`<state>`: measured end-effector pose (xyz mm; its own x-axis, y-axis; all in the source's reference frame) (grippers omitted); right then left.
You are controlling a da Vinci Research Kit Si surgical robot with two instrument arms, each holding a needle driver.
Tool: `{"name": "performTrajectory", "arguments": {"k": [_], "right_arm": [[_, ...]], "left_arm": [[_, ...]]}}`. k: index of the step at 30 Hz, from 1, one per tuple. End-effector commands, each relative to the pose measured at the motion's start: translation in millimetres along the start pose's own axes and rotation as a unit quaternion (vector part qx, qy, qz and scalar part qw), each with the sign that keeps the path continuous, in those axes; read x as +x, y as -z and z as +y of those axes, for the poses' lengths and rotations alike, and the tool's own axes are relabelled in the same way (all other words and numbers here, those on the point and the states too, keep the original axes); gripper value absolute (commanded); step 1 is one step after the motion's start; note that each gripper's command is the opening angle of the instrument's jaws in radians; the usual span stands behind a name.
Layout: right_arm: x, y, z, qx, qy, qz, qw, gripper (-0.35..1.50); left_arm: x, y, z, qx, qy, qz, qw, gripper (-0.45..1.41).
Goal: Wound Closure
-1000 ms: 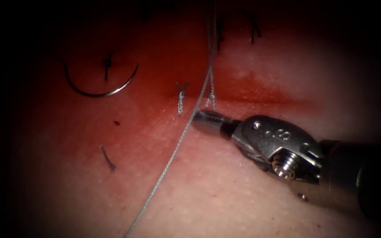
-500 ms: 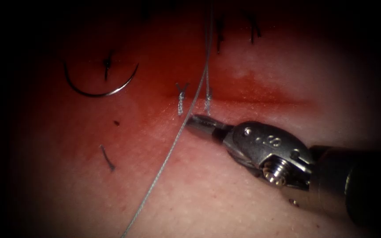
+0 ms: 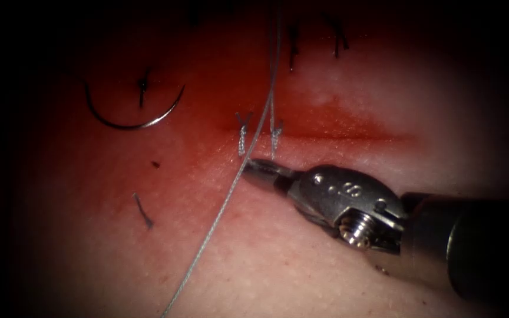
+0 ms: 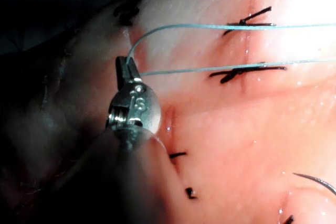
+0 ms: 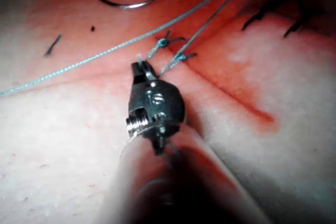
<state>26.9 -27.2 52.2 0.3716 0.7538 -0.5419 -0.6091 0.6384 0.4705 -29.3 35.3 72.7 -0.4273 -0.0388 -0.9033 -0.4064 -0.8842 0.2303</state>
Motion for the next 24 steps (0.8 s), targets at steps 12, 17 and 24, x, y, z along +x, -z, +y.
{"name": "performTrajectory", "arguments": {"k": [12,17,24], "right_arm": [[-0.2,-0.3,-0.2,-0.005,-0.02,-0.014,1.0,-0.35],[-0.3,0.2,-0.7,-0.003,-0.02,-0.014,1.0,-0.35],[-0.3,0.1,-0.4,-0.005,-0.023,-0.008,1.0,-0.35]], "left_arm": [[-0.1,-1.1,-1.0,0.006,0.007,0.002,1.0,-0.45],[-0.1,-1.4,-1.1,0.01,0.007,0.001,1.0,-0.45],[0.0,-1.2,-0.6,0.007,0.018,0.008,1.0,-0.45]]}}
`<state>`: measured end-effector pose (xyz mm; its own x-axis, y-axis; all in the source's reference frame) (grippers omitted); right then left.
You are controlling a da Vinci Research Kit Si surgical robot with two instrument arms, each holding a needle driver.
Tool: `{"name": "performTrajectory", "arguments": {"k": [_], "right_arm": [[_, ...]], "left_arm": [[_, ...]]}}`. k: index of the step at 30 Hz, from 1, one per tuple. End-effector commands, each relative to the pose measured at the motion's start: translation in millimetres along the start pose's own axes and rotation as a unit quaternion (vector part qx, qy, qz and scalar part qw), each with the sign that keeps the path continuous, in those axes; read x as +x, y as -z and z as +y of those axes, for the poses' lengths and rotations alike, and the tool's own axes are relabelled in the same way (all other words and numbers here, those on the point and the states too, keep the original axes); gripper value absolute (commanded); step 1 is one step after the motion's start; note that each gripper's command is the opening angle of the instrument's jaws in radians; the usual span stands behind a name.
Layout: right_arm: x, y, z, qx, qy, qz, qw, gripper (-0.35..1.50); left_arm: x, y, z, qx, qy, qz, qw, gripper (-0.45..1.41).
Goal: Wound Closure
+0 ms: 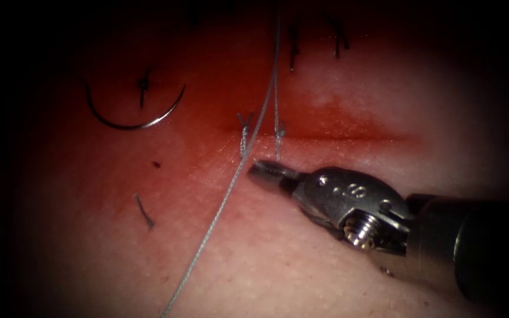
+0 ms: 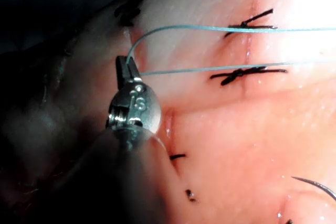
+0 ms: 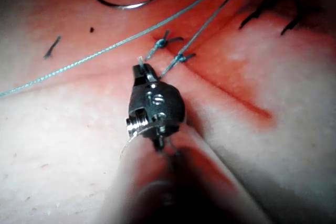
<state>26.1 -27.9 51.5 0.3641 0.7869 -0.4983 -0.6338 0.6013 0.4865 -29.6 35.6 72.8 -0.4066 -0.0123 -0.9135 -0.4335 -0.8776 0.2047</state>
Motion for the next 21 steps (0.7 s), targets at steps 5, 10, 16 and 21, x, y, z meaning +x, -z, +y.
{"name": "performTrajectory", "arguments": {"k": [5,10,16,21], "right_arm": [[1.0,-1.5,1.0,0.012,-0.005,0.07,0.997,0.15],[1.9,-2.0,1.8,-0.019,-0.029,0.085,0.996,1.23],[2.6,-1.1,2.3,-0.018,-0.035,0.106,0.994,1.38],[3.5,0.9,3.2,-0.011,-0.043,0.117,0.992,1.26]], "left_arm": [[0.9,0.2,0.8,-0.031,0.039,0.049,0.998,-0.45],[3.0,2.0,2.4,-0.068,0.047,0.079,0.993,-0.45],[6.9,5.1,3.0,-0.091,0.069,0.095,0.989,-0.45],[11.0,8.6,3.5,-0.105,0.076,0.102,0.986,-0.45]]}}
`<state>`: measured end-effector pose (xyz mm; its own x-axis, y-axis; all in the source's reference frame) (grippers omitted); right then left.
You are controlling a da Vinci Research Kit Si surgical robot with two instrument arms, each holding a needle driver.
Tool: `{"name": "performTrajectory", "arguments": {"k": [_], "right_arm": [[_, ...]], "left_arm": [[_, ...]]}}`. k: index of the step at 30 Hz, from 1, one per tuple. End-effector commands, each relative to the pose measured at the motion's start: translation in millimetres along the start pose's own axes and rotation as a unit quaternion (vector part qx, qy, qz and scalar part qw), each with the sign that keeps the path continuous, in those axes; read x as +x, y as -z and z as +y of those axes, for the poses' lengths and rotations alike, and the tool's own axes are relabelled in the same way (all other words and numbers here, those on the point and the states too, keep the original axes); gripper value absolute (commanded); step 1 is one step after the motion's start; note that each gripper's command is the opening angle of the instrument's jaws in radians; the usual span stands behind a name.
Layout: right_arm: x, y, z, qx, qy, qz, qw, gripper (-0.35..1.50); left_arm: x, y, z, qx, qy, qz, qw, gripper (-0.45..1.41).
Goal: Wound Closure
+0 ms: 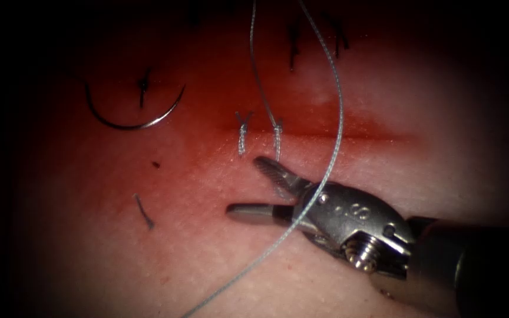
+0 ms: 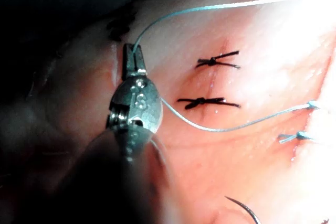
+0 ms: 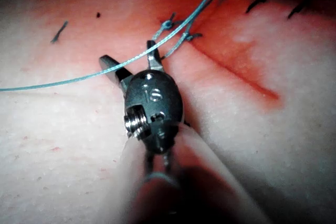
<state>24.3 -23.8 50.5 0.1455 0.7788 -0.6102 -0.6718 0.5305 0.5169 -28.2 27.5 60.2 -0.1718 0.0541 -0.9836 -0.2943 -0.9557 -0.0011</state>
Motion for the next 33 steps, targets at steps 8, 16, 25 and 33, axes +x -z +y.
{"name": "performTrajectory", "arguments": {"k": [8,16,25,33], "right_arm": [[3.5,0.9,1.9,-0.003,-0.018,0.017,1.0,1.19],[3.7,-1.3,4.0,-0.009,-0.015,0.002,1.0,1.43],[3.3,-4.2,6.0,0.009,-0.01,0.009,1.0,1.48],[3.9,-5.7,6.5,0.013,-0.011,0.012,1.0,1.48]], "left_arm": [[6.5,1.4,0.2,-0.012,0.004,0.009,1.0,-0.45],[12.2,1.8,1.6,-0.012,0.007,0.007,1.0,-0.45],[16.2,1.9,2.4,-0.013,0.006,0.009,1.0,-0.45],[18.4,2.0,2.8,-0.013,0.009,0.01,1.0,-0.45]]}}
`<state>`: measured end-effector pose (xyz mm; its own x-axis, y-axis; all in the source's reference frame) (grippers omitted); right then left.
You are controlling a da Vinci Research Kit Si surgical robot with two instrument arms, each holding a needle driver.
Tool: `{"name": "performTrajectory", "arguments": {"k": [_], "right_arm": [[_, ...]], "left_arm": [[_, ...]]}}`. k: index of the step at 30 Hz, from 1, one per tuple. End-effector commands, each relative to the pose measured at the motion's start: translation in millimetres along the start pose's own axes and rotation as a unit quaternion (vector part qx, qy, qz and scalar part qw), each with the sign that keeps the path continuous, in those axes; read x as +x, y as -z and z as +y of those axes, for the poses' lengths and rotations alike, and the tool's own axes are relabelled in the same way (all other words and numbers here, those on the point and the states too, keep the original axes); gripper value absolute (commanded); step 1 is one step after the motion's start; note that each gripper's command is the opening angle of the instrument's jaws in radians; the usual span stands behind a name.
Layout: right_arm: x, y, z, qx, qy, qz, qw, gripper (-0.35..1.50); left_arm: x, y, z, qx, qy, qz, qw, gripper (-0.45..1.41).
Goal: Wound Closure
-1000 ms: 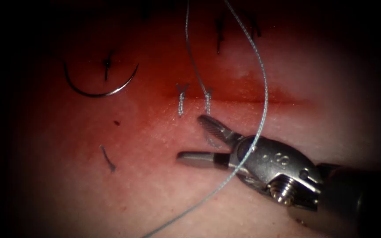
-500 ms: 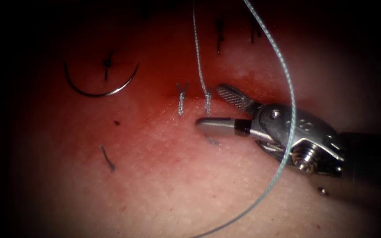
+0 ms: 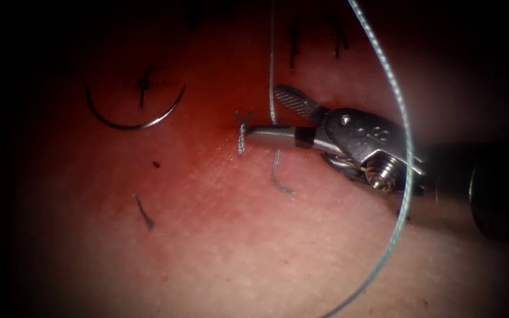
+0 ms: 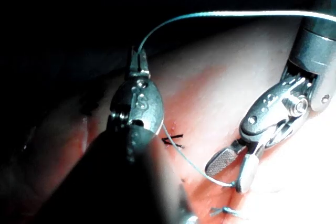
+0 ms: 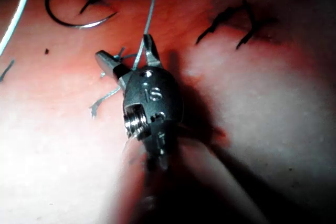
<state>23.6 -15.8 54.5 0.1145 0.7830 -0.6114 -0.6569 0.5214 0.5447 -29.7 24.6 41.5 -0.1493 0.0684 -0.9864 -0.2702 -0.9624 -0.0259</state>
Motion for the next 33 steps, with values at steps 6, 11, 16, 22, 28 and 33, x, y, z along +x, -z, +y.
{"name": "performTrajectory", "arguments": {"k": [6,11,16,22,28,33], "right_arm": [[0.5,-2.3,0.2,0.001,-0.001,0.001,1.0,1.48],[0.6,-3.3,0.2,0.003,-0.001,0.002,1.0,1.48],[0.8,-4.1,0.3,0.009,-0.001,0.004,1.0,1.46],[0.8,-5.3,0.6,0.022,0.003,0.007,1.0,1.45],[0.8,-5.7,0.3,0.026,0.005,0.008,1.0,1.45],[0.6,-5.9,0.1,0.03,0.007,0.008,0.999,1.41]], "left_arm": [[1.7,-0.6,0.1,0.0,-0.002,0.002,1.0,-0.45],[3.0,-0.6,0.4,-0.001,-0.005,0.003,1.0,-0.45],[3.4,-0.4,0.5,-0.001,-0.004,0.002,1.0,-0.45],[3.5,-0.5,0.5,-0.001,-0.004,0.002,1.0,-0.45],[3.5,-0.9,0.5,0.0,-0.008,0.003,1.0,-0.45],[3.4,-1.3,0.7,0.0,-0.009,0.007,1.0,-0.45]]}}
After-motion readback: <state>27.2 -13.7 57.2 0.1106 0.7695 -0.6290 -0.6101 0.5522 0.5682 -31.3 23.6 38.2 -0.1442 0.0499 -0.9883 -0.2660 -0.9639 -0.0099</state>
